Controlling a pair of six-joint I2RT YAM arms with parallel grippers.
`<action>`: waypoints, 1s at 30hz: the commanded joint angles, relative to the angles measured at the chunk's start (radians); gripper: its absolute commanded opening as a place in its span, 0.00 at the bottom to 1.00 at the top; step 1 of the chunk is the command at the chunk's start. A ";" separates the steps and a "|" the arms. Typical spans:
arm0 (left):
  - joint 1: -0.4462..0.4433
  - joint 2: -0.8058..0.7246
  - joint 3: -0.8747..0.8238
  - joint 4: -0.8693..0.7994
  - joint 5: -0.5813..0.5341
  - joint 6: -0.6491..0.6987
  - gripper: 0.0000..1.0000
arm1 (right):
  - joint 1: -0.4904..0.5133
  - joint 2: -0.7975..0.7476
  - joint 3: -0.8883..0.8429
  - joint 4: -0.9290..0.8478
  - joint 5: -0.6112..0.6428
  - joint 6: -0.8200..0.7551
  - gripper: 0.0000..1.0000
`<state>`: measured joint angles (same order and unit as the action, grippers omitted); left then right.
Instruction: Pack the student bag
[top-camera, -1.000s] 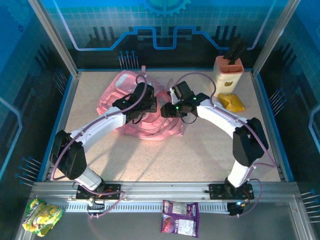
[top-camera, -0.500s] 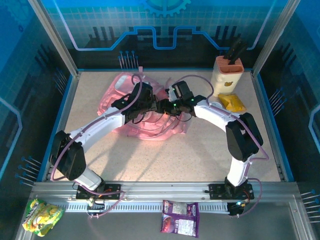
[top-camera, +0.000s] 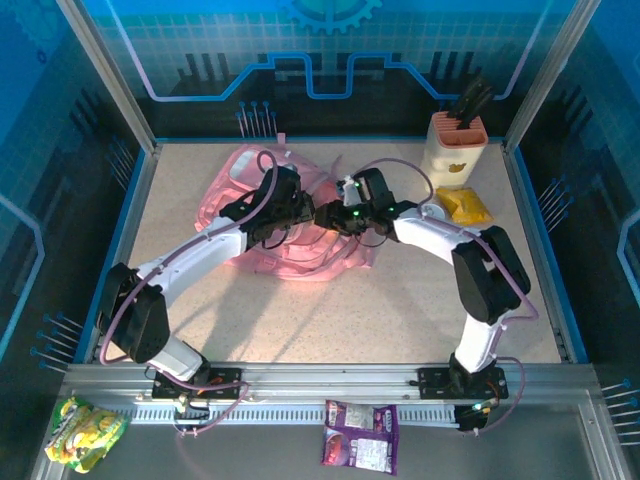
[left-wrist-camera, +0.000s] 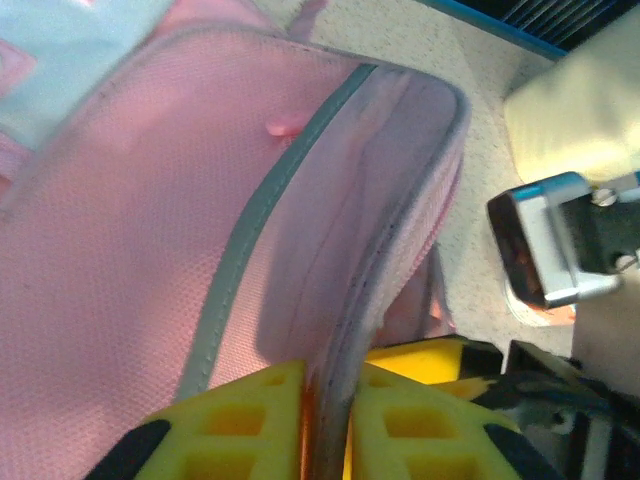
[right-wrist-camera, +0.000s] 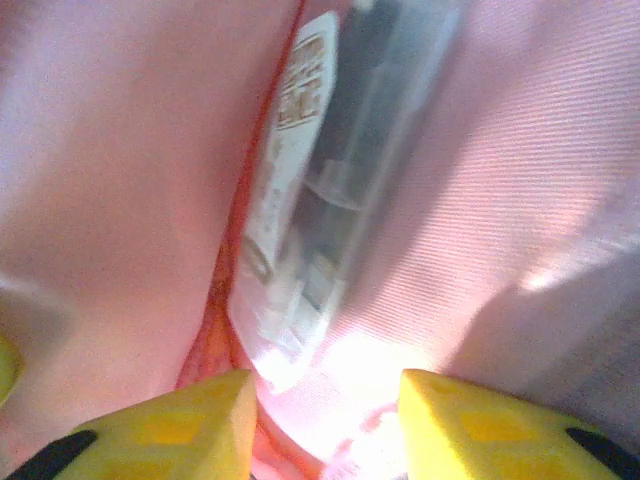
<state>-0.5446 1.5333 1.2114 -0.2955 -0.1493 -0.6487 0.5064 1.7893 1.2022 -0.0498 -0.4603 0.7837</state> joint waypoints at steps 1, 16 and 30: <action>0.014 -0.072 -0.029 0.059 0.094 -0.034 0.29 | -0.035 -0.091 -0.028 -0.098 0.083 -0.114 0.47; 0.155 -0.464 -0.495 0.096 0.110 -0.324 0.70 | 0.108 -0.267 -0.142 -0.257 0.350 -0.236 0.62; 0.198 -0.317 -0.572 0.369 0.164 -0.493 0.61 | 0.298 -0.263 -0.155 -0.228 0.506 -0.205 0.60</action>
<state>-0.3576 1.1866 0.6197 -0.0154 -0.0132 -1.1004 0.7807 1.5497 1.0592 -0.2836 -0.0040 0.5755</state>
